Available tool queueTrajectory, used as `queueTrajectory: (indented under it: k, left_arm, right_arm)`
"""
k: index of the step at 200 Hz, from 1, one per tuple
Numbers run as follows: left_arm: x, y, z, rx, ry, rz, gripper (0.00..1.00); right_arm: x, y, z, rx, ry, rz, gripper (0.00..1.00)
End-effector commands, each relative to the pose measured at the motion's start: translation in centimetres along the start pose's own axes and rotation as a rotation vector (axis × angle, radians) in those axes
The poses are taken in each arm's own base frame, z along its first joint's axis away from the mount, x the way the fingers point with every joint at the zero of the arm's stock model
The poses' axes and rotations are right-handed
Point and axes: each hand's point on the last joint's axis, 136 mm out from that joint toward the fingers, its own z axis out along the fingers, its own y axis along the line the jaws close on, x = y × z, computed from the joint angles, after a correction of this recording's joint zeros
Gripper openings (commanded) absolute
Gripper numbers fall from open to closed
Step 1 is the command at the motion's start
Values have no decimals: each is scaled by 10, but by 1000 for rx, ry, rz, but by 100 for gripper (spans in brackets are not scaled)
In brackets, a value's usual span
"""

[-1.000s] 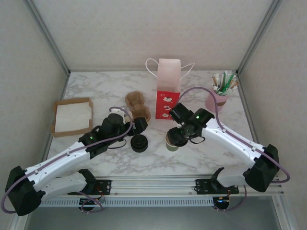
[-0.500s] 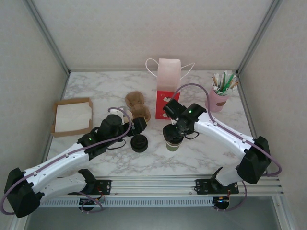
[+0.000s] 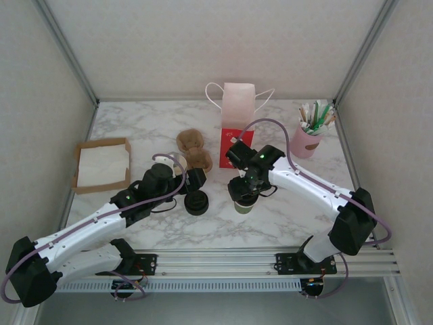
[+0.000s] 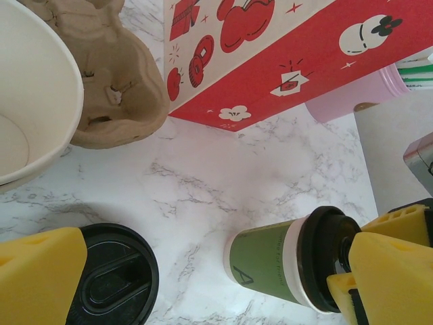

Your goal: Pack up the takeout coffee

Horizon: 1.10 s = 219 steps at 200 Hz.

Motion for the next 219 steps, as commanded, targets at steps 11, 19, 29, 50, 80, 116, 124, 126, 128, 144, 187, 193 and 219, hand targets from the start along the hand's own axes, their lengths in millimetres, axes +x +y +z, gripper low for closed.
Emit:
queueTrajectory:
  k: [11,19,29,50,80,116,124,126,128,144,187,193,219]
  left_arm:
    - [-3,-1,-3,8,-26,15,100]
    - [-3,-1,-3,7,-25,16,100]
    - [-4,-1,-3,8,-27,15,100]
    - [-3,-1,-3,8,-26,16,100]
    - [-3,-1,-4,9,-24,14,100]
    - [-4,-1,-3,10,-26,13,100]
    - [-3,-1,-3,8,-23,14,100]
    - [-3,-1,-3,9,-24,14,100]
    - [-3,-1,-3,8,-22,14,100]
    - [-3,-1,-3,9,-23,13,100]
    - [-3,-2,-2,9,-21,13,100]
    - [-2,-2,-2,10,-21,14,100]
    - [-2,-2,-2,10,-19,15,100]
  right_arm:
    - [2,2,-6,16,9,-22,77]
    - [3,2,-6,17,11,-23,77]
    - [3,3,-6,16,12,-25,77]
    - [4,3,-5,23,17,-28,77]
    - [6,2,-1,27,25,-27,77]
    - [7,2,3,32,33,-28,77]
    - [7,1,2,37,33,-27,77]
    - [7,0,2,39,32,-27,77]
    - [7,1,2,40,33,-27,77]
    - [7,-1,2,49,33,-27,77]
    - [8,-5,0,68,31,-24,78]
    - [9,-5,1,66,33,-25,78]
    - [9,0,3,36,36,-26,77]
